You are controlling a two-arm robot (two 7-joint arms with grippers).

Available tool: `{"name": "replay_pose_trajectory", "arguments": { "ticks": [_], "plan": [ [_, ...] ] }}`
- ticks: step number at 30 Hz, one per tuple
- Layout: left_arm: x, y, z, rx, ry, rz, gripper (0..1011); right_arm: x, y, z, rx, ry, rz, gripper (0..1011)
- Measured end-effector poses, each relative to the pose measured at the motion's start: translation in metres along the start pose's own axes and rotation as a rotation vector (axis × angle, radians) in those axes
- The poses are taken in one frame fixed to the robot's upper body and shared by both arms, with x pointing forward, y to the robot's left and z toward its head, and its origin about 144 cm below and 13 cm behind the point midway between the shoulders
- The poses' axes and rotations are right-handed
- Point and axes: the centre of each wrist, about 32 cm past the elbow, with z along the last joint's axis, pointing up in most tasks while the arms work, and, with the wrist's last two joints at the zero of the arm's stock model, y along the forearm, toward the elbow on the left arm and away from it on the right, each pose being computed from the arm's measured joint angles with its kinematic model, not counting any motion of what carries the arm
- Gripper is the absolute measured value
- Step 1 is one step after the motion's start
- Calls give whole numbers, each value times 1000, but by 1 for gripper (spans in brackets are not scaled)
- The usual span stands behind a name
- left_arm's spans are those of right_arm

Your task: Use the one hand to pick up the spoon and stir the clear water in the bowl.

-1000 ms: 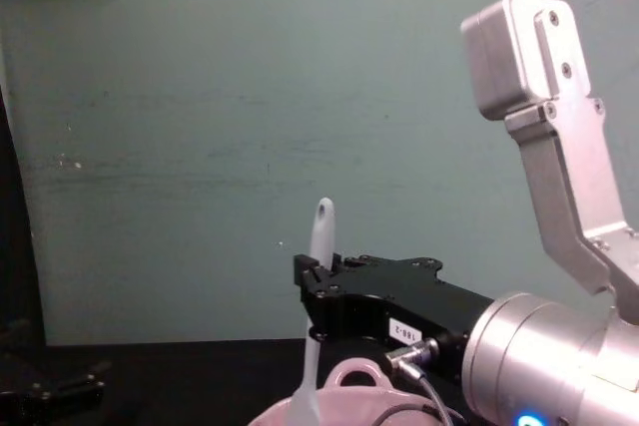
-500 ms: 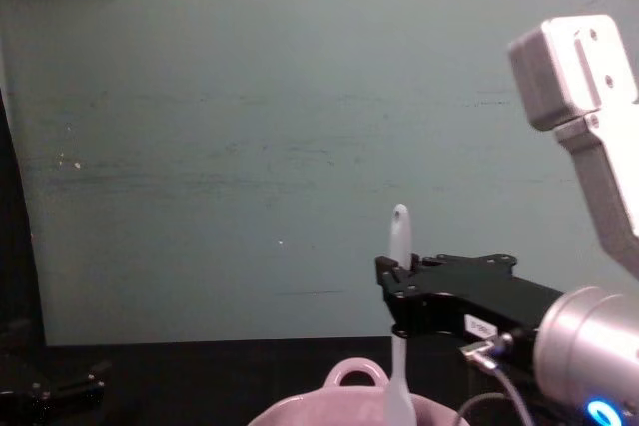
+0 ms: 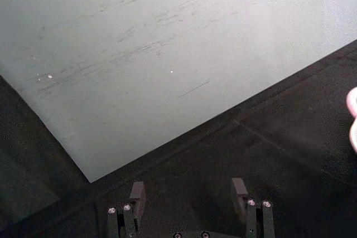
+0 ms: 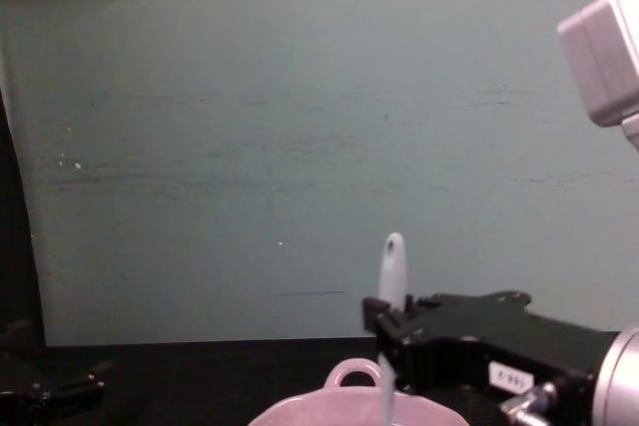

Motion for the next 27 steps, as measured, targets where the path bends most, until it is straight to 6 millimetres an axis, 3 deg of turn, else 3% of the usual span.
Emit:
{"name": "replay_pose_trajectory", "arguments": {
  "ticks": [5,15,27],
  "plan": [
    [0,0,0,0,0,0,1011,-11,2,-1,-3,28,34,112],
    [0,0,0,0,0,0,1011,-24,26,-2,13,51,44,112],
    [0,0,0,0,0,0,1011,-15,43,-4,59,24,-74,112]
  ]
}}
